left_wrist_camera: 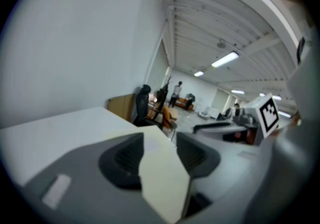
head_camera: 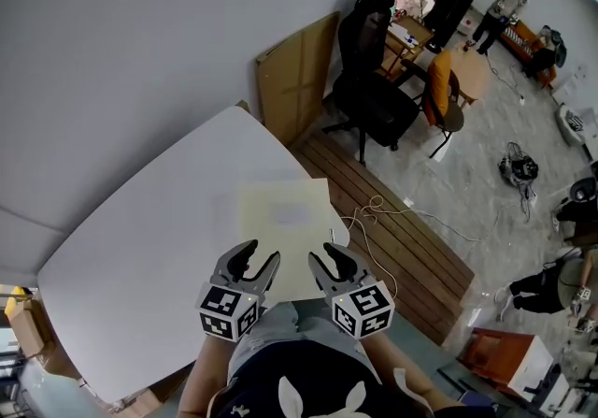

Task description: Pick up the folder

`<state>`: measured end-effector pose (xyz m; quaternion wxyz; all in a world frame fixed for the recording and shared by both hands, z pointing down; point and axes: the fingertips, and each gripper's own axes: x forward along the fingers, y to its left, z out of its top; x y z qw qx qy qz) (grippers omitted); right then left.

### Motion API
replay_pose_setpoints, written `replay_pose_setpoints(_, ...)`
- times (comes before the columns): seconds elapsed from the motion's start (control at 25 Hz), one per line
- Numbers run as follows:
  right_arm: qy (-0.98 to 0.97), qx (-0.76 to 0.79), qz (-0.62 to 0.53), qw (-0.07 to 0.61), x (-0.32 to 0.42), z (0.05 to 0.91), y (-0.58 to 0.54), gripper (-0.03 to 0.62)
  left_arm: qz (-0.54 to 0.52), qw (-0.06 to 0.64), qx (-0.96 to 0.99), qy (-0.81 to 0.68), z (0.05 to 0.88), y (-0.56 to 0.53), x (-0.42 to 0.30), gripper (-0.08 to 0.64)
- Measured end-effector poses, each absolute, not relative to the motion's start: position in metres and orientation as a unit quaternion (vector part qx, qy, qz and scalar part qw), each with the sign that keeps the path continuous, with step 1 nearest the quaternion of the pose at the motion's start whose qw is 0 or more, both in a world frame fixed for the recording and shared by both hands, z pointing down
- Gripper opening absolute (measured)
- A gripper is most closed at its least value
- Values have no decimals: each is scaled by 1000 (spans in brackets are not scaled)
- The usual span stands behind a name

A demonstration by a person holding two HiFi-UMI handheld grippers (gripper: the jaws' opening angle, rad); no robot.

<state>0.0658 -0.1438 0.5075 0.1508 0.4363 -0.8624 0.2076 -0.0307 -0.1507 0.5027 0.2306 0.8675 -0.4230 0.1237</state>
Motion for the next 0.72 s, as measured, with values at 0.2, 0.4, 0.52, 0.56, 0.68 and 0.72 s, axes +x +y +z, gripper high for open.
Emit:
replay_pose_setpoints(0.2,-853,452,211,153,74,513,-150,132,132,227,866,-426,507,-158,-33,206)
replay_pose_setpoints(0.4,-848,452,224,166,77,523,-153,164,141,231,864,-425,514,-163,-35,221)
replay_pose_setpoints(0.52,-844,449,235,176,79,532,-154,185,151,237,860,-426,524,-165,-37,229)
replay_pose_setpoints(0.56,-842,449,239,178,81,536,-154,193,155,240,859,-426,528,-164,-38,235)
replay_pose_setpoints(0.68,-838,450,248,183,84,544,-155,203,163,244,854,-429,536,-163,-40,250)
replay_pose_setpoints(0.72,-837,450,250,184,84,545,-155,206,165,245,852,-432,538,-163,-42,257)
